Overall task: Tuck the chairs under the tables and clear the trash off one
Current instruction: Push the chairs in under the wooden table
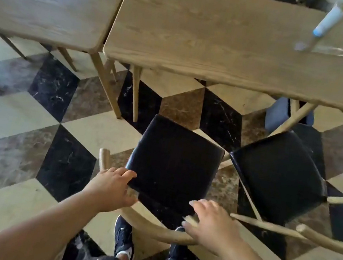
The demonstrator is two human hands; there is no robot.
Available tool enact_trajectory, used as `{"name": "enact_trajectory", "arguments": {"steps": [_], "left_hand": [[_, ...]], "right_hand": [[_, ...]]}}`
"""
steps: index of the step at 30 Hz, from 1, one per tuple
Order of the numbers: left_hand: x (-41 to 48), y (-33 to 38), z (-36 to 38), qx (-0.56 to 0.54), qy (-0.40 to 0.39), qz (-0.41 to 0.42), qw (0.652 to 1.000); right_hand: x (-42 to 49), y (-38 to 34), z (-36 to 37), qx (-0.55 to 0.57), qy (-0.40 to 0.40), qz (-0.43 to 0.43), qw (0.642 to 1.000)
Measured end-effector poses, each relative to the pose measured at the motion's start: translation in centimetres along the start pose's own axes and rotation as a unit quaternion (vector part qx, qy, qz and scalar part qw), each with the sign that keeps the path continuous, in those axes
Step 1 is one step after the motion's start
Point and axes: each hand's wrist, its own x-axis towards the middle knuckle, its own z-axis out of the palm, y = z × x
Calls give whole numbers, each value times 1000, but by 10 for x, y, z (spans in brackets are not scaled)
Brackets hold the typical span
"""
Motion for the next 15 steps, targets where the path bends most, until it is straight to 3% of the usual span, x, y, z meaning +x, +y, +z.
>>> {"name": "enact_trajectory", "arguments": {"steps": [4,10,15], "left_hand": [[-1,-12,4,117,-55,17,991],[19,-32,2,241,-119,88,959],[36,-50,6,262,-64,145,952]], "right_hand": [[-5,-8,40,-31,-87,-12,996],[4,-21,62,-99,-98,-35,990],[15,-21,56,-181,-99,-60,977]]}}
